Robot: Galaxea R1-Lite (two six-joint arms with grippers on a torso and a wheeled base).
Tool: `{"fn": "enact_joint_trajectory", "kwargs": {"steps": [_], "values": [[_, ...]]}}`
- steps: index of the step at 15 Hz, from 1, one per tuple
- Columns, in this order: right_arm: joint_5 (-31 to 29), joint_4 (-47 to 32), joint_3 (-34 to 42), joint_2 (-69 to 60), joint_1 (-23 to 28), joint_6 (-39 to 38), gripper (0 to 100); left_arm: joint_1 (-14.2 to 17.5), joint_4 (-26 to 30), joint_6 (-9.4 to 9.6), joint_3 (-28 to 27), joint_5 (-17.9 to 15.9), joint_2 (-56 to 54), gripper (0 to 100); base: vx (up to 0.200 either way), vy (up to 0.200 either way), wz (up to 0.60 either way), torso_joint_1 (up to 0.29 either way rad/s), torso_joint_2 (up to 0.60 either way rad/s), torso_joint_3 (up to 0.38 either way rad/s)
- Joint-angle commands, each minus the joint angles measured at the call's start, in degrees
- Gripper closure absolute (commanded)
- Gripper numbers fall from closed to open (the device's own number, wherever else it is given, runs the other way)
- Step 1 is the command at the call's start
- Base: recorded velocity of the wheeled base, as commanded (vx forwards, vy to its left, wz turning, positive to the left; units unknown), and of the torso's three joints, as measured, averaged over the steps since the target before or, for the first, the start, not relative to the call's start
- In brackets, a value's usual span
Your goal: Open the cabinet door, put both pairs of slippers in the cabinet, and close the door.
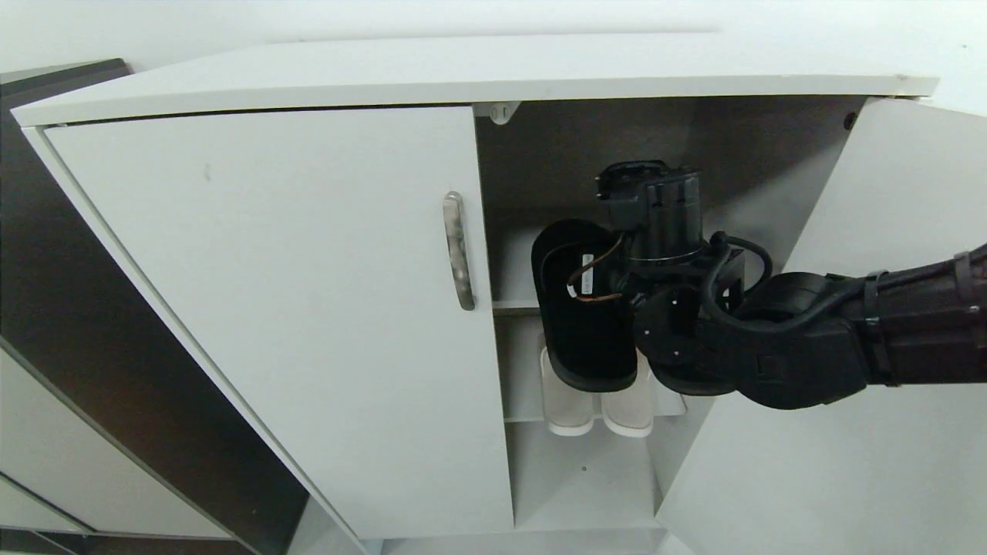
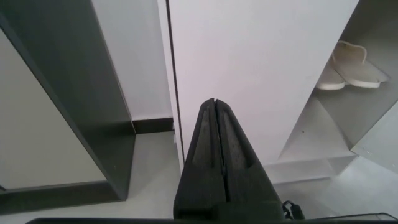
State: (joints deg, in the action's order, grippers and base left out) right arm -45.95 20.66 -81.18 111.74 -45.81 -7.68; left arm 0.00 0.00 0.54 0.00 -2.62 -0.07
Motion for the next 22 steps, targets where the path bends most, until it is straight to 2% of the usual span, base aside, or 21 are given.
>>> {"fn": "enact_joint_trajectory", "kwargs": {"steps": [1, 3, 6, 10, 22], "values": [[1.39, -0.36, -3.55, 2.96, 2.22, 0.12, 100, 0.0, 0.0, -0.01, 0.0, -0.02, 0.07, 100, 0.0, 0.0, 0.0, 0.0, 0.0, 0.0], [1.74, -1.24, -6.89, 4.63, 3.54, 0.21, 100, 0.0, 0.0, -0.01, 0.0, 0.07, 0.07, 100, 0.0, 0.0, 0.0, 0.0, 0.0, 0.0], [4.11, -9.24, -13.57, 5.51, 4.77, -0.05, 100, 0.0, 0.0, -0.01, 0.0, 0.07, 0.07, 100, 0.0, 0.0, 0.0, 0.0, 0.0, 0.0], [4.37, -15.13, -23.24, 9.11, 6.35, -0.05, 100, 0.0, 0.0, -0.01, 0.0, 0.07, 0.07, 100, 0.0, 0.0, 0.0, 0.0, 0.0, 0.0], [5.08, -15.39, -25.43, 11.66, 7.32, -0.32, 100, 0.0, 0.0, -0.1, 0.0, 0.07, 0.07, 100, 0.0, 0.0, 0.0, 0.0, 0.0, 0.0]]}}
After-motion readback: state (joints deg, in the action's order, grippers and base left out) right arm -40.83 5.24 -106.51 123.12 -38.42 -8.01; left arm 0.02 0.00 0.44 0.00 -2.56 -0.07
